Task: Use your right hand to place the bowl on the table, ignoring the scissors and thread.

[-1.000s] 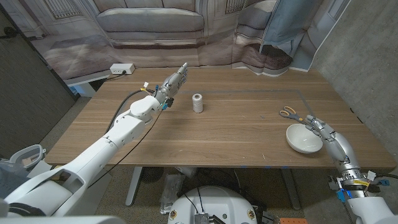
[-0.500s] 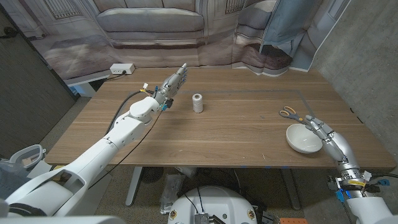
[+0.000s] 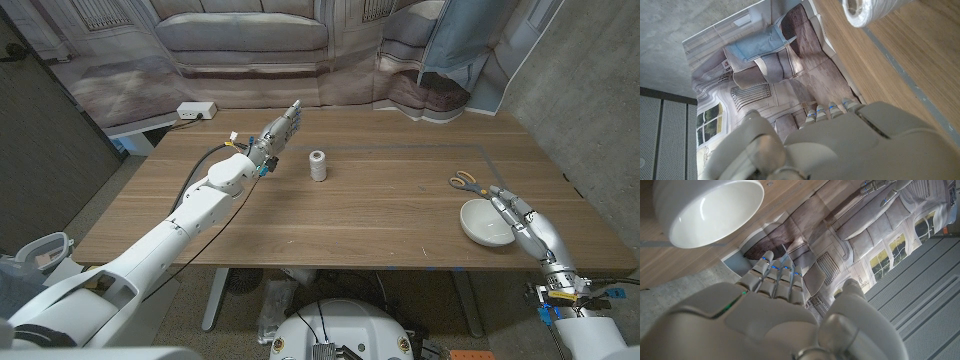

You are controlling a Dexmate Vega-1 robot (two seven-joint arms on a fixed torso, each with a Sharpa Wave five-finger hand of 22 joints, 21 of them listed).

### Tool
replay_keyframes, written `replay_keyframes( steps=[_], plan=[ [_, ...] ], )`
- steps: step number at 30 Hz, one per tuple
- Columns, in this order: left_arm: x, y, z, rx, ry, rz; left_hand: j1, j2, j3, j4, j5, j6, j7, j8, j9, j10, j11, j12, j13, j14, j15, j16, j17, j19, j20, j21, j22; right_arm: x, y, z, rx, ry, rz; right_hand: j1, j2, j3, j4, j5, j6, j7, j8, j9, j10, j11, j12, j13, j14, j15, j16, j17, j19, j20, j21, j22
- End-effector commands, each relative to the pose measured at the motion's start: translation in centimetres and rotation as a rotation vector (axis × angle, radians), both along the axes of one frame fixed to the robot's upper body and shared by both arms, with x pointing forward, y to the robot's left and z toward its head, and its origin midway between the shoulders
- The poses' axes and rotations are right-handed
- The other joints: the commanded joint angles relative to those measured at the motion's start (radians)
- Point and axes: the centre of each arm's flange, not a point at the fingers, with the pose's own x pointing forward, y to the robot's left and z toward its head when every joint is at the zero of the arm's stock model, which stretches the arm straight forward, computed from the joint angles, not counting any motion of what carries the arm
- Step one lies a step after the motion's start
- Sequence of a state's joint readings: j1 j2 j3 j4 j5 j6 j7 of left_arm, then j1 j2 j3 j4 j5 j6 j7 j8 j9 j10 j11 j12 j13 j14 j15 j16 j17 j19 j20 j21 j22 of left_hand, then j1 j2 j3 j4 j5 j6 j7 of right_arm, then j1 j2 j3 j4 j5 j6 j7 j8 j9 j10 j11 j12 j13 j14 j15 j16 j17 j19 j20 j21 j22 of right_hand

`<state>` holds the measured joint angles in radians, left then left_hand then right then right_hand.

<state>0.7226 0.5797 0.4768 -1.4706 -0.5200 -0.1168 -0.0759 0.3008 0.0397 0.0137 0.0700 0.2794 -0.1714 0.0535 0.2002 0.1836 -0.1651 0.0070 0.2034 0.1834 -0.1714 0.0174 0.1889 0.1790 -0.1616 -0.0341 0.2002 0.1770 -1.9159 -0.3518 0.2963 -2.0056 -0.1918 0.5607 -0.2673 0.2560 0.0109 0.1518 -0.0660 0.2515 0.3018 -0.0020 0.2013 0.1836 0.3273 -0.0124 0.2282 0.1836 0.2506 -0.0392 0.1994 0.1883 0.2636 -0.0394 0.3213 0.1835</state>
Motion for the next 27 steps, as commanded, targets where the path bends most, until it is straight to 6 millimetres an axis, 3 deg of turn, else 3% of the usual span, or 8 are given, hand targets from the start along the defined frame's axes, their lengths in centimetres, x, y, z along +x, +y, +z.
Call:
replay_keyframes(
  steps=[1,10,27],
  plan=[
    [-0.2,-0.1,0.2,-0.011,-0.012,-0.01,0.008,0.001,-0.007,0.001,-0.001,-0.002,-0.006,0.0,0.003,-0.007,0.0,0.001,0.002,-0.008,-0.002,0.0,0.004,0.003,-0.034,0.003,0.003,0.1,0.1,-0.4,-0.035,-0.001,-0.046,0.013,-0.001,0.004,-0.007,0.008,0.003,-0.005,0.0,0.003,0.005,-0.001,0.002,0.002,0.006,-0.01,0.003,0.002,0.011,-0.051,-0.001,0.003],
    [-0.5,0.1,-0.7,-0.028,-0.012,-0.008,0.009,0.002,-0.008,0.001,-0.002,-0.002,-0.006,-0.001,0.003,-0.004,-0.003,0.002,0.002,-0.007,-0.002,0.0,0.004,0.002,-0.034,0.002,0.003,0.8,0.0,-0.6,-0.072,0.02,-0.065,0.016,0.001,0.005,-0.009,0.009,0.005,-0.006,0.0,0.003,0.005,-0.003,0.001,0.002,0.009,-0.011,0.004,0.002,0.012,-0.051,-0.002,0.003],
    [-1.9,0.1,-0.9,-0.039,-0.034,0.021,0.011,0.005,-0.011,0.001,-0.003,-0.002,-0.006,-0.002,0.003,-0.004,-0.001,0.001,0.002,-0.007,-0.002,0.0,0.004,0.003,-0.034,0.002,0.003,0.2,-0.2,-0.6,-0.168,0.002,-0.153,0.024,0.003,0.007,-0.014,0.012,0.011,-0.01,0.001,0.003,0.012,-0.006,0.002,0.002,0.016,-0.016,0.004,0.002,0.017,-0.053,-0.005,0.003]
  ],
)
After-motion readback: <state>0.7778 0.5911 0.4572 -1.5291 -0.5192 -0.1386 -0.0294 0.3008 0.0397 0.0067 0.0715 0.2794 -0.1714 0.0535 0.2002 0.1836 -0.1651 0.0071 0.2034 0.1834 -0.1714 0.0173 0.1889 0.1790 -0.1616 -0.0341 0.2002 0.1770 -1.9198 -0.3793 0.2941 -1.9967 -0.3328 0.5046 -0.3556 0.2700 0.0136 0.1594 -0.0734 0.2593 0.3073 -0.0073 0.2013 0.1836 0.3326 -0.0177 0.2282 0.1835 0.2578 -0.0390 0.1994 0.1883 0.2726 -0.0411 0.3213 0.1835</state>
